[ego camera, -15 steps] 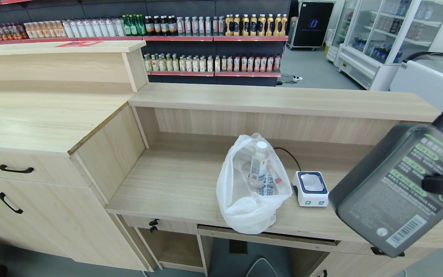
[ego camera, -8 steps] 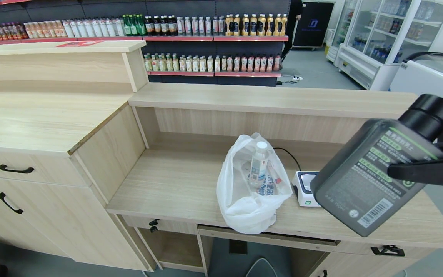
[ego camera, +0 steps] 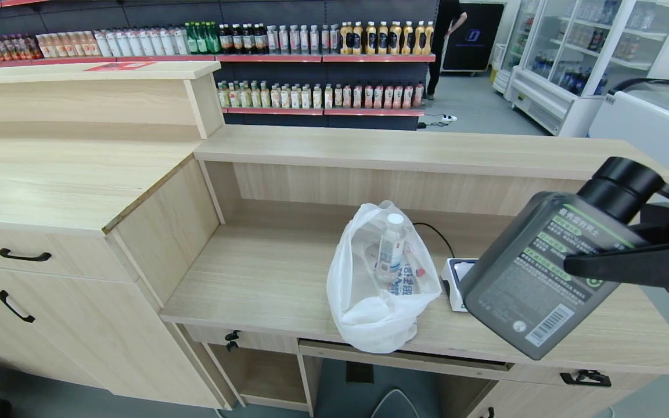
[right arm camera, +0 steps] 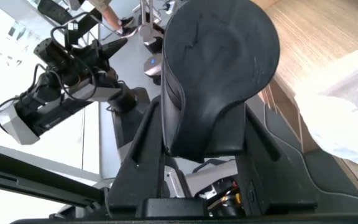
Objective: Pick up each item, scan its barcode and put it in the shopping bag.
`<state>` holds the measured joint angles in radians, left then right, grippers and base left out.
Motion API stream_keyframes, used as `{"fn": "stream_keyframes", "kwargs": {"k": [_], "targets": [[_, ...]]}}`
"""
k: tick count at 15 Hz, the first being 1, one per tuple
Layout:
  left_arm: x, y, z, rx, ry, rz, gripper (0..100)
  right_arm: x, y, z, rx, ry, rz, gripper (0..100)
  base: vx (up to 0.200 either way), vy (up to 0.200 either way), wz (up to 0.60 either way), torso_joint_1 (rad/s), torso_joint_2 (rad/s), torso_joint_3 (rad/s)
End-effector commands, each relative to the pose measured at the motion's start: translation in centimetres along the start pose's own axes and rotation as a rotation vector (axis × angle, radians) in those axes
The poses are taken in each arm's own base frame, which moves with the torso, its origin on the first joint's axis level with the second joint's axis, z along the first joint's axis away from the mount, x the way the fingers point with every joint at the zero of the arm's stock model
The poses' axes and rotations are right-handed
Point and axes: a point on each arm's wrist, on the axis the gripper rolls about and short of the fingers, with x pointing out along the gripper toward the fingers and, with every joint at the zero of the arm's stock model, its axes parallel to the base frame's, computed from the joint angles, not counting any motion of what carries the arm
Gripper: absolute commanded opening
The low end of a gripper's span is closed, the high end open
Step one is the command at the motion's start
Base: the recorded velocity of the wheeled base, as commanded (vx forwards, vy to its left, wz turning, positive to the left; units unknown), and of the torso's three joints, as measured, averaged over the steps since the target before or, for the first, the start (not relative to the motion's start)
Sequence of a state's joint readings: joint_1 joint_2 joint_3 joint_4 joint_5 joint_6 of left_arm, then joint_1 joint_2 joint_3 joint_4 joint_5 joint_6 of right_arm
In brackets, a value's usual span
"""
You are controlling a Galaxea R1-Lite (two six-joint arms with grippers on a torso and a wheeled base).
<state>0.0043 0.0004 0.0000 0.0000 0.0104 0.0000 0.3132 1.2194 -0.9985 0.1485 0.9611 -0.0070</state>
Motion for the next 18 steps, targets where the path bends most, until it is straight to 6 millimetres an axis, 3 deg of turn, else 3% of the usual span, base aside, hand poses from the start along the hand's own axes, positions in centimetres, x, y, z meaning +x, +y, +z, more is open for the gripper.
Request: {"fn": "stream_keyframes", "kwargs": {"k": [1,15,17,18], "targets": [[0.0,0.0,0.0,0.000,0.000,0.001,0,0.3,-0.2,0.0,0.005,0.009,0.011,0,0.000,0.000,0.00,0.000,0.00,0.000],[0.0,0.0,0.0,0.000,0.000,0.001,0,1.0,-0.4,0.0,-0.008,0.011,0.033,0,0.000,0.000,0.00,0.000,0.00,0.000],[0.0,0.0,0.0,0.000,0.000,0.001,0,0.6,-0.8,0.1,-0.022,-0.005,-0.017,0,0.000,0.000,0.00,0.000,0.00,0.000],[0.0,0.0,0.0,0.000,0.000,0.001,0,0.4,-1.9,-0.2,-0.058,-0.012,-0.127,0,0.000,0.000,0.00,0.000,0.00,0.000]]}}
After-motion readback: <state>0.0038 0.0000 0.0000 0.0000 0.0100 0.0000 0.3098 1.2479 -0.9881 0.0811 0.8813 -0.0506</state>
